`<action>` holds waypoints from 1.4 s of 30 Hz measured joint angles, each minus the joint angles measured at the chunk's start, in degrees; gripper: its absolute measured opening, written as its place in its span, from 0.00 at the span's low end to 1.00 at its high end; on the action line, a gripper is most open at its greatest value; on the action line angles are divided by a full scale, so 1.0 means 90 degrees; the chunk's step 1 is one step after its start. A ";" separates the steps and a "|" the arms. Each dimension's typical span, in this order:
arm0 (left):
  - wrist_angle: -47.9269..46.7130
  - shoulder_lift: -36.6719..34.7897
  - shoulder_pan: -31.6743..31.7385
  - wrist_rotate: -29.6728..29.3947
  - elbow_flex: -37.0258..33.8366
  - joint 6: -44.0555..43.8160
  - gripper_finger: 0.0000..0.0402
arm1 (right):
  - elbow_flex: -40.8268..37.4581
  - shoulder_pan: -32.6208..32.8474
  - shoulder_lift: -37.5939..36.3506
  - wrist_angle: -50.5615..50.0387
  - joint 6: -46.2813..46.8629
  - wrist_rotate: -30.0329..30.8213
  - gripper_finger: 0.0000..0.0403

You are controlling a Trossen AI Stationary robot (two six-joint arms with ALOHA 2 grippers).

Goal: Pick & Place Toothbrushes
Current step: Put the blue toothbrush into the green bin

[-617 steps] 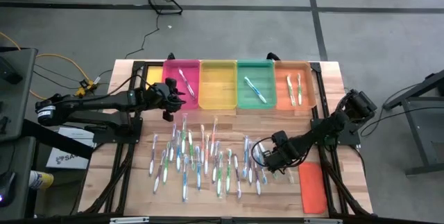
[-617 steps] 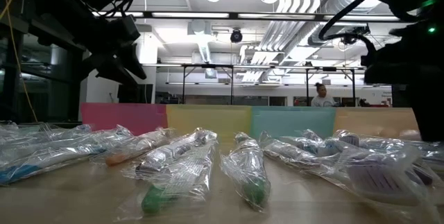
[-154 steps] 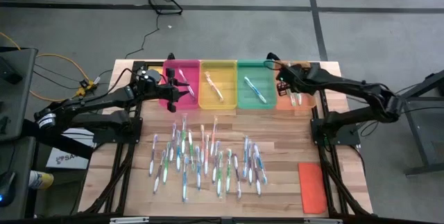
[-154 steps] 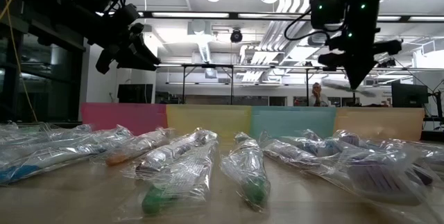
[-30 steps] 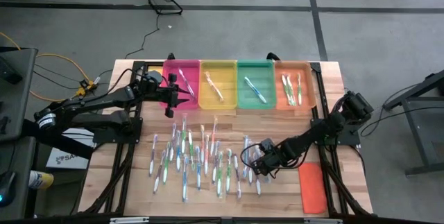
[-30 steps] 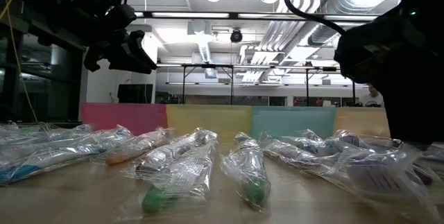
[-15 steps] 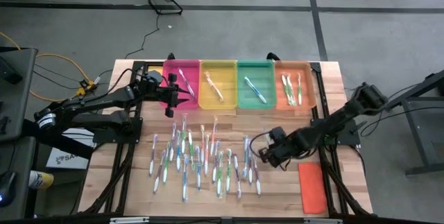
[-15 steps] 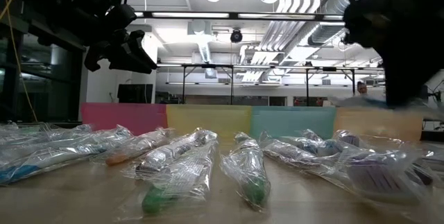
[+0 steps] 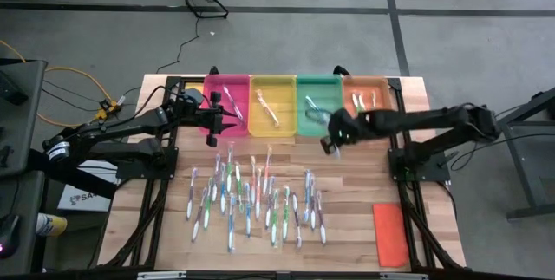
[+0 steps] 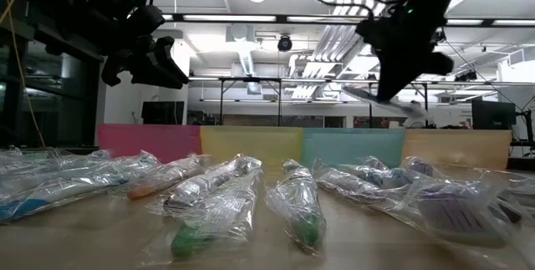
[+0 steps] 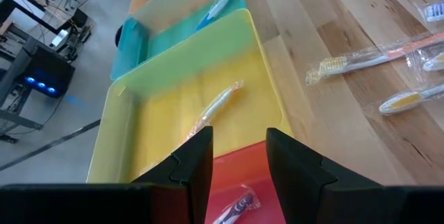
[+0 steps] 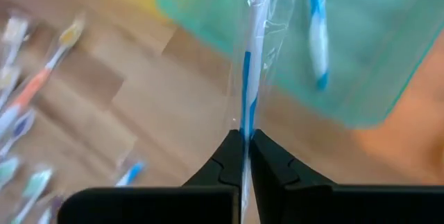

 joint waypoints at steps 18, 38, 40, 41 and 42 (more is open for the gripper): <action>0.0047 0.0000 0.0000 0.0000 0.0000 -0.0210 0.32 | 0.0428 -0.3290 0.0422 0.1432 -0.3174 -0.1796 0.01; -0.0105 -0.0001 0.0000 0.0006 0.0000 -0.0362 0.32 | 0.1821 -0.3444 0.2548 0.0275 -0.3090 -0.1298 0.05; -0.0142 0.0000 0.0000 0.0007 0.0000 -0.0362 0.32 | 0.1821 -0.3427 0.2548 0.0268 -0.3048 -0.1289 0.10; -0.0171 0.0000 0.0000 0.0005 0.0000 -0.0362 0.32 | 0.1821 -0.3401 0.2548 0.0271 -0.3021 -0.1244 0.13; -0.0186 -0.0002 0.0000 0.0006 -0.0002 -0.0362 0.32 | 0.1821 -0.3376 0.2534 0.0262 -0.2979 -0.1173 0.17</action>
